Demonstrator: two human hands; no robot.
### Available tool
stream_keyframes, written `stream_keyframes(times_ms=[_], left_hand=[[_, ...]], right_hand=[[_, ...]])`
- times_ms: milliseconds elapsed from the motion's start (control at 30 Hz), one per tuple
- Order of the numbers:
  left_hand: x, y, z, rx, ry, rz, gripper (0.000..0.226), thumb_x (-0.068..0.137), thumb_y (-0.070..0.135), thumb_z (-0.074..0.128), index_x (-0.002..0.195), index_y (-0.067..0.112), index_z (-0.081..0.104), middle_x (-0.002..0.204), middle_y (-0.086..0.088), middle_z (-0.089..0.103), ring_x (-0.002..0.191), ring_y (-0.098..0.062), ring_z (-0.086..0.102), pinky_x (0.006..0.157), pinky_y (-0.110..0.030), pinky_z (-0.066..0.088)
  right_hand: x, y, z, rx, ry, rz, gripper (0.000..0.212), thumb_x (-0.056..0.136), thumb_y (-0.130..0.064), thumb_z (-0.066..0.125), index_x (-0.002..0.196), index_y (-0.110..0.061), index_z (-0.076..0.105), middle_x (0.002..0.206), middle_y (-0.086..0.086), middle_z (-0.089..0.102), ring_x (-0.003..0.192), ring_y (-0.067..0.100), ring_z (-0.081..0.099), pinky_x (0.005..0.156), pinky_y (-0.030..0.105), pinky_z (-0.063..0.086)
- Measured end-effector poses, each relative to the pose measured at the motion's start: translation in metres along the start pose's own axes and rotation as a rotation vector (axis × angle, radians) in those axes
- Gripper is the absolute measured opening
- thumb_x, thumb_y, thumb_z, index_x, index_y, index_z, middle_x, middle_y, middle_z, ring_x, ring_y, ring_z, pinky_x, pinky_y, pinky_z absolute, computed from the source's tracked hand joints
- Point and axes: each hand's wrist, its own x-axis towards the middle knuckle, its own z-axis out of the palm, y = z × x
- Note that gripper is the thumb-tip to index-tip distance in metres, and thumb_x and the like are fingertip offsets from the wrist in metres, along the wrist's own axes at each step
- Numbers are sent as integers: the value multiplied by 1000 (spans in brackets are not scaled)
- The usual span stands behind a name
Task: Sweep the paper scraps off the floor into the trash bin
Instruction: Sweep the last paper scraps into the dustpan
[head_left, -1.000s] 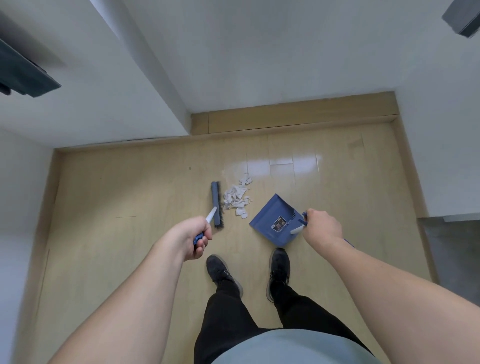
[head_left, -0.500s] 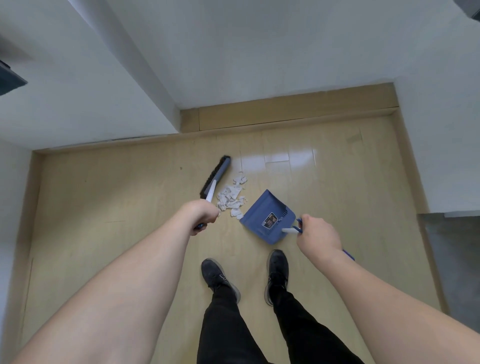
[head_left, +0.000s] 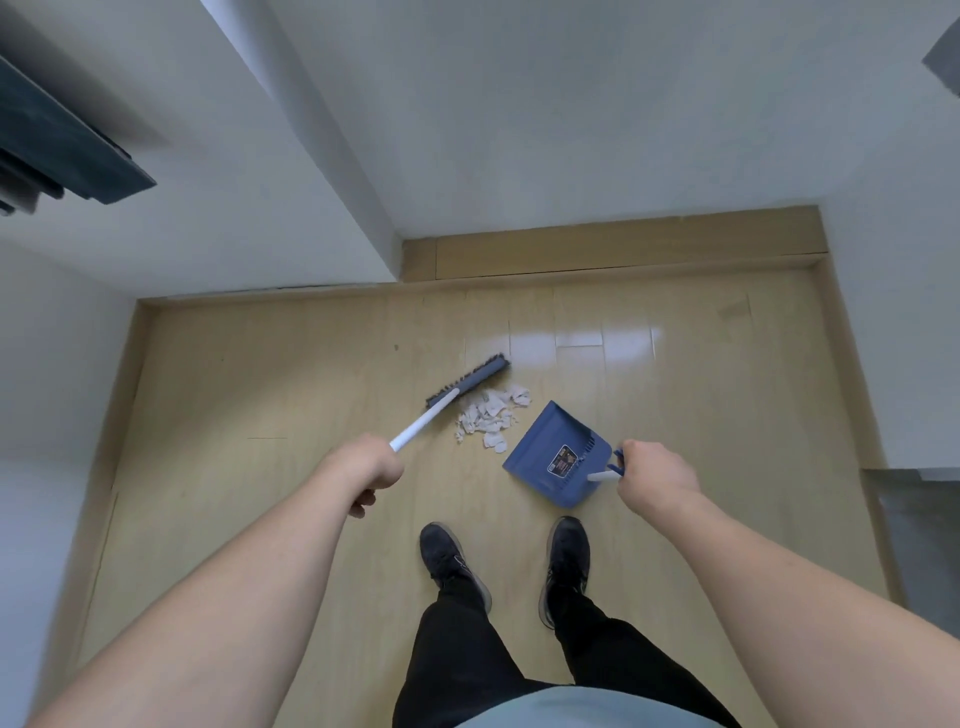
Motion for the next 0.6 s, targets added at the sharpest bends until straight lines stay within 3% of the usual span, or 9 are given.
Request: stream_keyframes(times_ms=[133,267,333,500,600], left_hand=[[-9,8,21,-197,-118,-35,23,93,8,31,112,9,44,64,-3,45,45,-12,38,38,-15,33],[-8,38,45,-388,-288,-101,18,95,10,31,83,10,45,43,1,41,38,-9,35,39,-15,29],[-11,51,50,-438,-348,-102,20,95,10,33,79,10,45,38,2,39,34,-9,34,39,-16,30],[-22,53,44,-551,-340,-95,16,96,9,38,83,10,48,54,0,39,38,-9,34,37,-16,36],[-29,47,30,-669,-293,-74,13,97,7,39,87,7,48,63,-3,43,43,-9,37,44,-22,52]], right_hand=[[-1,-2,-2,-30,1,-1,21,86,-8,47,103,-19,54,99,5,58,80,26,51,66,28,42],[1,-4,9,-19,7,11,13,86,-6,46,91,-18,47,87,3,54,77,27,52,64,28,42],[2,-3,14,-5,18,22,11,86,-7,47,90,-18,48,87,3,55,76,27,52,63,27,41],[-1,2,16,20,18,23,8,89,-11,48,92,-18,50,88,4,58,76,26,53,62,27,41],[-3,1,9,26,4,30,15,91,-15,50,105,-19,54,98,5,60,81,27,52,68,29,43]])
